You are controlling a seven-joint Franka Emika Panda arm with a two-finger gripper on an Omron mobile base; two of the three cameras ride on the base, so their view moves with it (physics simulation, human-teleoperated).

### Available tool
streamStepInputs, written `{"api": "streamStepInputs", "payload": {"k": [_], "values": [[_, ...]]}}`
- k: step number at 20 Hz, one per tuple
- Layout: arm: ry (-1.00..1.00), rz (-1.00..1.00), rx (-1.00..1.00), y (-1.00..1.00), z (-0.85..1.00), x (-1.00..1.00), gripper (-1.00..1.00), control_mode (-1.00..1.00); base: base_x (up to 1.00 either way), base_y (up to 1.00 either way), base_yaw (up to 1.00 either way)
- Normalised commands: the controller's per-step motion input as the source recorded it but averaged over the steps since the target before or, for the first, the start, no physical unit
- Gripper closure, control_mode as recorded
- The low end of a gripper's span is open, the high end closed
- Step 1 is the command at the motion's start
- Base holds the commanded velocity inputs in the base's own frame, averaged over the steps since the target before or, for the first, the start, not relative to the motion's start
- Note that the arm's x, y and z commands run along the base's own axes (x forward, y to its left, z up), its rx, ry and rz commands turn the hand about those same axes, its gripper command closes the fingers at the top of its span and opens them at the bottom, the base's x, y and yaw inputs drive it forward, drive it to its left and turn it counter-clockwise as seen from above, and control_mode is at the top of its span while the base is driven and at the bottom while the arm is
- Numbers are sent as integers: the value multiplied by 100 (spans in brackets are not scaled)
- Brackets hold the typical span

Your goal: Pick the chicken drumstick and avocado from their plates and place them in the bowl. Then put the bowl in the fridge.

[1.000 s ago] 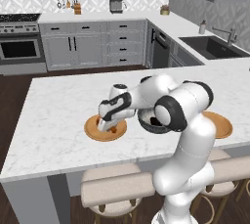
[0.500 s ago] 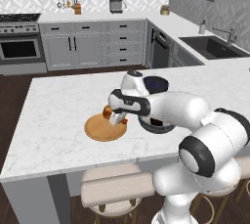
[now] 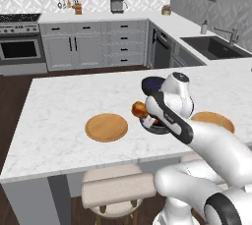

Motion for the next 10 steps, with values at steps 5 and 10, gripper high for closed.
{"api": "streamStepInputs", "payload": {"k": [5,10], "values": [[14,-1,0,-100,14,36,100,-100,0,0,0],[22,-3,0,-89,4,79,100,-100,0,0,0]]}}
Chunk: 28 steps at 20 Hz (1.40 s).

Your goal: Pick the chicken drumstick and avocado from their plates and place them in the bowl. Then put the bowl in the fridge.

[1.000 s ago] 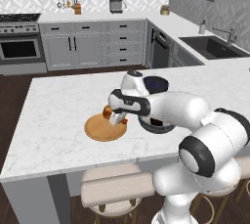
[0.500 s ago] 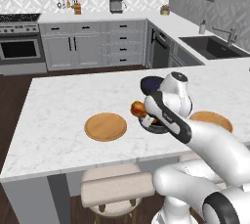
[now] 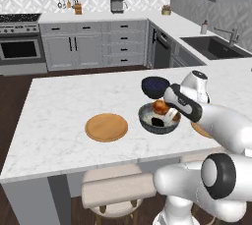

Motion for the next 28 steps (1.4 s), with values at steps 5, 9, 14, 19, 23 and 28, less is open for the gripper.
{"api": "streamStepInputs", "payload": {"k": [5,9,14,19,23,28], "values": [[20,0,0,-39,0,99,100,-100,0,0,0],[26,0,0,-10,-16,87,100,-100,0,0,0],[18,0,0,0,-46,7,100,-100,0,0,0],[3,0,0,0,-37,-4,100,-100,0,0,0],[0,0,0,0,-32,-2,100,-100,0,0,0],[0,0,0,0,-36,0,100,-100,0,0,0]]}}
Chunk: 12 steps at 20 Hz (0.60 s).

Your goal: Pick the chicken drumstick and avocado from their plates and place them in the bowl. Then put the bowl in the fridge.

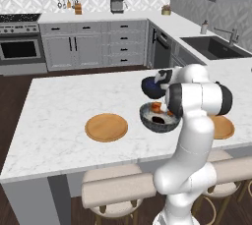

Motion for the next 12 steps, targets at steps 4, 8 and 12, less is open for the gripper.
{"api": "streamStepInputs", "payload": {"k": [4,8,12], "values": [[0,0,0,0,-23,0,100,-100,0,0,0],[0,0,0,13,-1,-18,100,-100,0,0,0],[0,0,0,20,0,-22,-100,-100,0,0,0]]}}
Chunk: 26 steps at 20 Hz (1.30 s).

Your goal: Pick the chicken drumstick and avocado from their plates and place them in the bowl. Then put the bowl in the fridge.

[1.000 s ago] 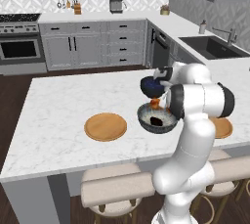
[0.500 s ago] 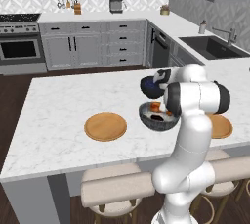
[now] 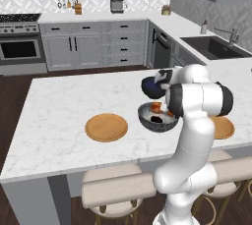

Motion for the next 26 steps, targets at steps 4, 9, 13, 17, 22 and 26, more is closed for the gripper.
{"api": "streamStepInputs", "payload": {"k": [4,9,13,17,22,26], "values": [[-2,0,0,4,0,-23,-100,-100,0,0,0],[-7,0,-1,0,12,-38,-100,-100,0,0,0],[-23,-5,0,0,97,-82,-100,-100,0,0,0],[-19,-25,0,0,74,-97,-100,-100,0,0,0],[-1,-52,0,1,15,-99,-100,-100,0,0,0],[0,-36,0,-1,0,-45,-100,-100,0,0,0]]}}
